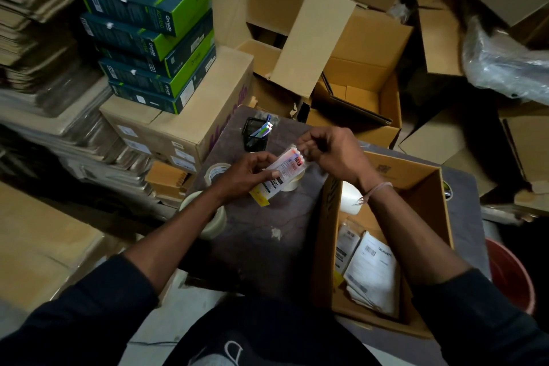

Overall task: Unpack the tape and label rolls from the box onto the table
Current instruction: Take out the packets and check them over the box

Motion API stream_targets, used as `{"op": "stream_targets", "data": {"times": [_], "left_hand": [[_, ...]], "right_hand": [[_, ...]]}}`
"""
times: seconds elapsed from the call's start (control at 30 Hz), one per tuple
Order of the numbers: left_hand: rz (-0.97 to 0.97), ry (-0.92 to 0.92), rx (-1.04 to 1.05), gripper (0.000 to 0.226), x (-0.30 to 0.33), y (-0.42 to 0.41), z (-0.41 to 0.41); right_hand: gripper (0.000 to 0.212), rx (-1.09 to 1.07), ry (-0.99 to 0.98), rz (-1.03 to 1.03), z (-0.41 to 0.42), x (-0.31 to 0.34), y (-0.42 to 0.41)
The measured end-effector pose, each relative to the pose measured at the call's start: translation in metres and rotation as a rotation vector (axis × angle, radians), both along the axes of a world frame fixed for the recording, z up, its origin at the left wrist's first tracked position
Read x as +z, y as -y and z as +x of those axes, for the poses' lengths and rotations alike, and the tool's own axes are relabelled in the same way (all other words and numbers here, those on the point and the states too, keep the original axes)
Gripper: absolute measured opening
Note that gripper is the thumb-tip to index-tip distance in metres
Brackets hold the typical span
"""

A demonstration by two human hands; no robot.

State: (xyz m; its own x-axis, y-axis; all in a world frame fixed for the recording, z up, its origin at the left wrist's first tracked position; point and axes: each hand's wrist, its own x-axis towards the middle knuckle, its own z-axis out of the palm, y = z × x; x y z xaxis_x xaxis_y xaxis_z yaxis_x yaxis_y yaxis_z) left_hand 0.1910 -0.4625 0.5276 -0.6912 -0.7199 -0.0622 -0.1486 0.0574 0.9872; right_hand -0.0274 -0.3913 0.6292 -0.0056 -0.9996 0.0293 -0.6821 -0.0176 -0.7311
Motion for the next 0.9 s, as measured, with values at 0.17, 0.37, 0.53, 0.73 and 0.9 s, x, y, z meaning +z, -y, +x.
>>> {"op": "stream_targets", "data": {"times": [0.17,0.37,0.53,0.73,0.9], "left_hand": [[-0.004,-0.017,-0.017,0.018,0.003,0.001,0.004],[-0.012,-0.012,-0.048,0.015,0.003,0.000,0.008],[-0.072,0.050,-0.095,0.013,0.007,-0.002,0.007],[-0.027,0.134,-0.166,0.028,0.007,0.003,0.014],[0.055,0.187,-0.219,0.031,0.004,0.013,0.027]], "right_hand": [[0.023,0.101,0.073,0.063,-0.004,0.004,0.003],[0.025,0.185,-0.065,0.088,-0.006,0.004,0.008],[0.024,0.234,-0.154,0.072,0.000,-0.005,0.011],[0.021,0.130,0.048,0.148,-0.003,-0.011,0.008],[0.020,0.054,0.292,0.182,-0.008,-0.014,0.010]]}}
